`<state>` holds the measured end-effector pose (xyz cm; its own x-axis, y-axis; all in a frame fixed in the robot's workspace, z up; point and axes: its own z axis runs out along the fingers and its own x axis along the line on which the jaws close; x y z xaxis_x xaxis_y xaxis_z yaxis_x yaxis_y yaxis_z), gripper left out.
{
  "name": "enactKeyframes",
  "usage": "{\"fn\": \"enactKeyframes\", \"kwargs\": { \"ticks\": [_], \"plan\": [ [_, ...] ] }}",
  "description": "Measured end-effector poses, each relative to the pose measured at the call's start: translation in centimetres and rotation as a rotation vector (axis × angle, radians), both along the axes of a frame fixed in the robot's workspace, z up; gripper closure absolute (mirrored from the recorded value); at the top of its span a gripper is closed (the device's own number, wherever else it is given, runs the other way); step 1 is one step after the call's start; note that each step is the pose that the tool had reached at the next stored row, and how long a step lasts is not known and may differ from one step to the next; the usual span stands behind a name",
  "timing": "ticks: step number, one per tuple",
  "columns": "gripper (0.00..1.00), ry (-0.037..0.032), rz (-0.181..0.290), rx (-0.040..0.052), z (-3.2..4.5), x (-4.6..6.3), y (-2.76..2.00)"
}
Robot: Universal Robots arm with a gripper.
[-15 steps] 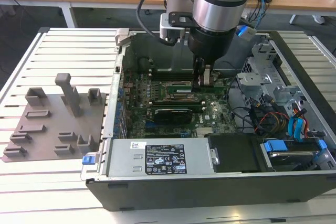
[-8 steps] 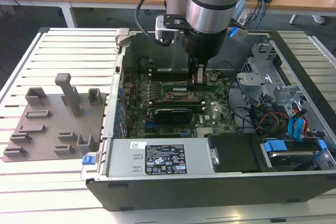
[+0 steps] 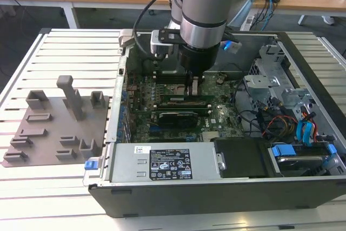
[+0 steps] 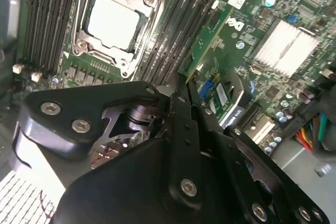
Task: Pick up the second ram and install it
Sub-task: 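Insert the second ram into the second slot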
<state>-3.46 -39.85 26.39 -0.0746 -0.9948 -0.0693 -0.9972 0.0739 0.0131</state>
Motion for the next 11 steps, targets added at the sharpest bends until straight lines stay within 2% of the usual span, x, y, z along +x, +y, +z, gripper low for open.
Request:
{"fn": "enactKeyframes", "kwargs": {
  "ticks": [7, 11],
  "plan": [
    [0.87, 0.0000, 0.009, 0.0000, -2.08, -0.2, 0.67],
    [0.87, 0.0000, 0.018, 0.0000, -2.40, -0.4, 0.82]
  ]
}}
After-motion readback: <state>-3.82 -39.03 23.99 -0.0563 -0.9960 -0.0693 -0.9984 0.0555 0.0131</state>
